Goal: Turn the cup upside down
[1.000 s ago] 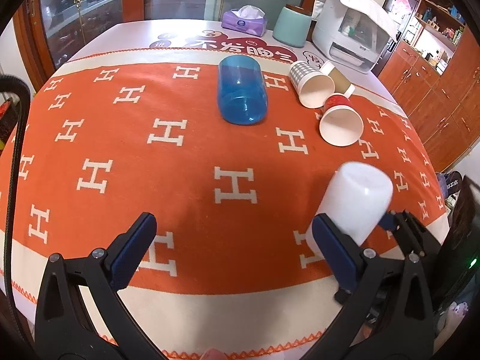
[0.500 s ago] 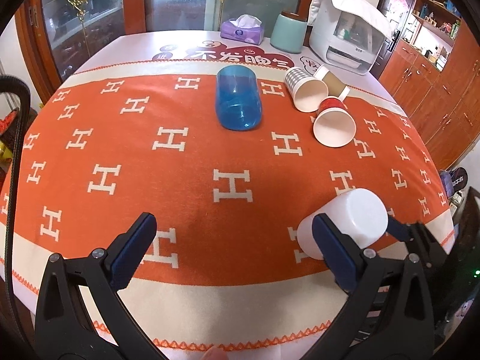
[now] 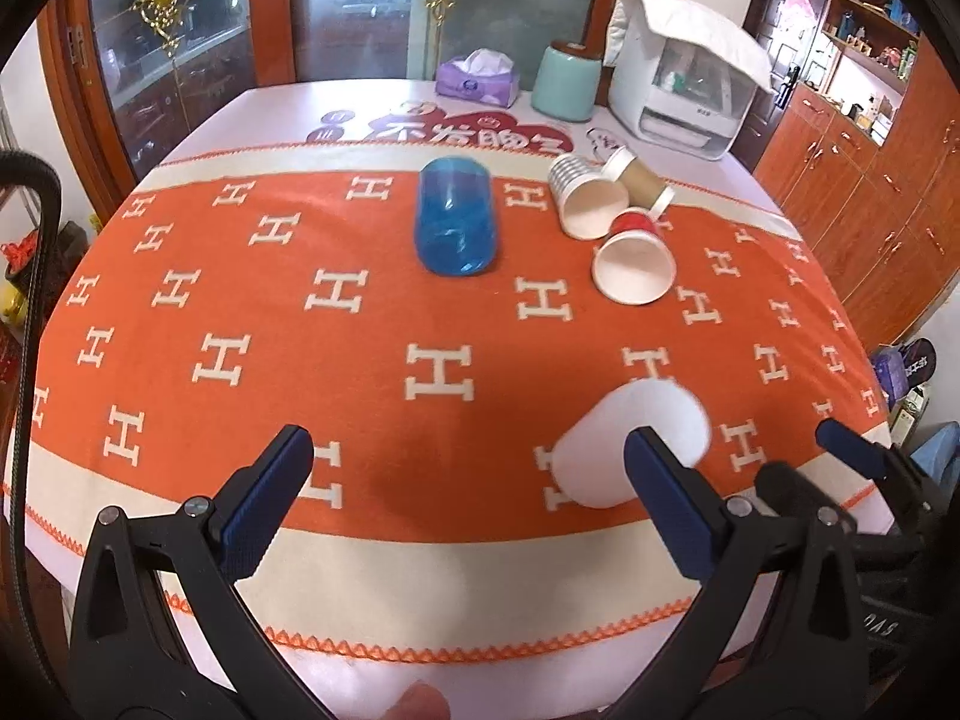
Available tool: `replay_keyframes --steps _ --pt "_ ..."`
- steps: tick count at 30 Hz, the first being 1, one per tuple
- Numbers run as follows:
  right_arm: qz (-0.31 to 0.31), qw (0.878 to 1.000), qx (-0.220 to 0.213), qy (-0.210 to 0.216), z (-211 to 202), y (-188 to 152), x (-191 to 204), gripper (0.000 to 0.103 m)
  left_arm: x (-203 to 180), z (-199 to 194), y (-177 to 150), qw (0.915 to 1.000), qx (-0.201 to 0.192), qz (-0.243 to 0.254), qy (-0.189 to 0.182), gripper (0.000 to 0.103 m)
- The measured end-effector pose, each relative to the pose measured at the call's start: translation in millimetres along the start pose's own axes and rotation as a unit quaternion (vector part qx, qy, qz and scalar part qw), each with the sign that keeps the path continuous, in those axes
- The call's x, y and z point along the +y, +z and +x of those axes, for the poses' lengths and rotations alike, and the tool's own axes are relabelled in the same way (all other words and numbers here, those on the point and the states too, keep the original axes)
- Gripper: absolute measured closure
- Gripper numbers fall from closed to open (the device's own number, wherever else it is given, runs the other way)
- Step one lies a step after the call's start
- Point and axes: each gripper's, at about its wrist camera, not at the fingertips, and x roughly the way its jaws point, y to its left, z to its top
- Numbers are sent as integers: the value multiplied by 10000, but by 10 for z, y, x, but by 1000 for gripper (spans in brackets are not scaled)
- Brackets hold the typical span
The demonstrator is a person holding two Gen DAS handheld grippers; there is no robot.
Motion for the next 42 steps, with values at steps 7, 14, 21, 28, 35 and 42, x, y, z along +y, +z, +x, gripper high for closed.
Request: replay_keyframes --steps 7,14,21,28,35,42 --pt "171 9996 -150 -192 -405 253 54 10 -207 -309 145 9994 -267 178 151 0" --pt "41 9990 -384 -219 -664 318 234 8 -315 -595 205 9980 -489 259 317 0" --pt "3 9984 -511 -254 -788 331 270 8 -324 -707 197 9971 -606 252 385 0" --pt "28 9983 -532 -253 -792 329 250 8 -344 -737 180 9966 -641 278 442 0" --pt "70 9985 -496 -236 -765 312 222 8 -345 -719 164 9968 -607 288 437 0" --pt "97 9986 -474 -213 -727 303 201 8 -356 -671 183 9969 -561 307 456 1"
